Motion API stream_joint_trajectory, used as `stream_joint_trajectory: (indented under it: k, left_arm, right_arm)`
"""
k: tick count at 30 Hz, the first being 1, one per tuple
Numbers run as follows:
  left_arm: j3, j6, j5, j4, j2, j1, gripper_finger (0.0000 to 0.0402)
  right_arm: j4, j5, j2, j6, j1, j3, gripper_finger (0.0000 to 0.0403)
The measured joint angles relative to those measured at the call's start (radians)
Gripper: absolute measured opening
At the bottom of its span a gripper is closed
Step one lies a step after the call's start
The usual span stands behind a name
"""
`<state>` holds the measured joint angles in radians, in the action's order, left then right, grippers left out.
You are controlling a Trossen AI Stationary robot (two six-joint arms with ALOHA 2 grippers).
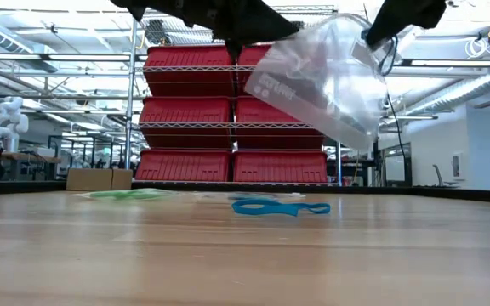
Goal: Sort rubber bands
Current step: Put the blue rubber band in the transparent zip bag
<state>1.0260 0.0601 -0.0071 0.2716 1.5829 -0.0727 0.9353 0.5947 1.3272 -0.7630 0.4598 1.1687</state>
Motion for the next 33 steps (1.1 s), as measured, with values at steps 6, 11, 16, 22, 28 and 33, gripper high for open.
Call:
stream_joint_trajectory:
  k: [6, 11, 16, 22, 28, 33]
  left_arm:
    - [-0.001, -0.001, 0.001, -0.001, 0.019, 0.000, 0.0000]
    - [-0.001, -0.001, 0.001, 0.009, 0.023, 0.000, 0.0000]
    - [-0.001, -0.001, -0.018, 0.009, 0.023, 0.001, 0.0000]
    - [-0.001, 0.006, -0.025, 0.000, 0.023, 0.014, 0.0000]
    - [-0.001, 0.021, -0.028, 0.006, 0.023, 0.041, 0.0000]
    - [-0.001, 0.023, -0.028, 0.015, 0.023, 0.050, 0.0000]
  right_arm:
    - [0.082, -0.119, -0.060, 0.041, -0.036, 0.041, 0.0192]
    - [0.209, -0.145, -0.111, 0.043, -0.043, 0.095, 0.0197]
    - [0.276, -0.177, -0.161, -0.003, -0.042, 0.109, 0.0195]
    - [0.203, -0.202, -0.165, -0.092, 0.002, -0.014, 0.0194]
    - [-0.345, -0.175, -0.175, -0.105, 0.107, -0.341, 0.0194]
    - [-0.774, -0.002, -0.122, -0.117, 0.167, -0.541, 0.0194]
